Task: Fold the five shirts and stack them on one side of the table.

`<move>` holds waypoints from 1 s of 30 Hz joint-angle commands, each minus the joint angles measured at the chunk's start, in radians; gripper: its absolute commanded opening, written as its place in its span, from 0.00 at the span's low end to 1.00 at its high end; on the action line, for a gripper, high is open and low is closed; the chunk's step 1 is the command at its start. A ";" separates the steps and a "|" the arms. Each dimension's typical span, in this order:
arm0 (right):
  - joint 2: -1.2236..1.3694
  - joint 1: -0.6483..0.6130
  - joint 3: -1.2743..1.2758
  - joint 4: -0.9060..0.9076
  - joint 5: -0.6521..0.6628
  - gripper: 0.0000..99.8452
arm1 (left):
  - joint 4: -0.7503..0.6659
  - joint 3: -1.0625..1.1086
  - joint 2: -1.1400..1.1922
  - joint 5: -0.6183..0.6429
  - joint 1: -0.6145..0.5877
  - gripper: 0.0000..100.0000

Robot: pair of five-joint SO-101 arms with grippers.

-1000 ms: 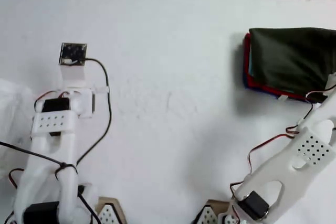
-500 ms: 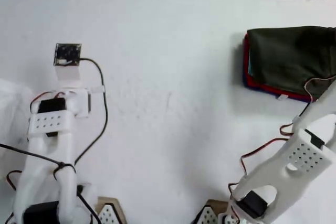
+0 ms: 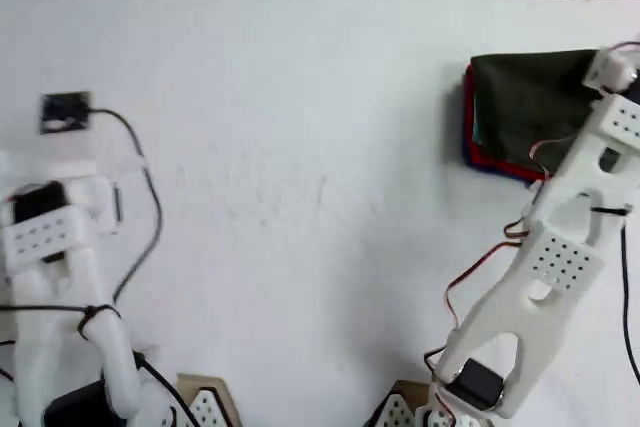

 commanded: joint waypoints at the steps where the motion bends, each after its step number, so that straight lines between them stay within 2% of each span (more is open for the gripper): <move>1: -0.016 -0.058 -0.176 0.162 -0.008 0.04 | 0.144 -0.188 -0.026 -0.011 -0.095 0.02; 4: -0.016 -0.111 -0.305 0.300 0.000 0.04 | 0.252 -0.294 -0.023 -0.075 -0.181 0.05; 9: -0.101 -0.191 -0.282 0.492 0.000 0.04 | 0.310 -0.367 -0.023 -0.219 -0.368 0.19; 12: -0.153 -0.214 -0.258 0.496 0.000 0.04 | 0.304 -0.364 -0.020 -0.302 -0.485 0.25; 16: -0.278 -0.232 -0.138 0.496 0.002 0.04 | 0.267 -0.361 -0.020 -0.381 -0.588 0.25; 19: -0.444 -0.255 0.052 0.496 0.002 0.04 | 0.238 -0.312 0.005 -0.434 -0.582 0.25; 23: -0.763 -0.297 0.400 0.495 0.003 0.11 | 0.130 -0.242 0.132 -0.456 -0.526 0.25; 26: -0.998 -0.340 0.643 0.493 0.080 0.15 | 0.057 -0.243 0.249 -0.454 -0.468 0.25; 30: -1.250 -0.372 0.905 0.493 0.138 0.14 | -0.018 -0.243 0.359 -0.460 -0.388 0.25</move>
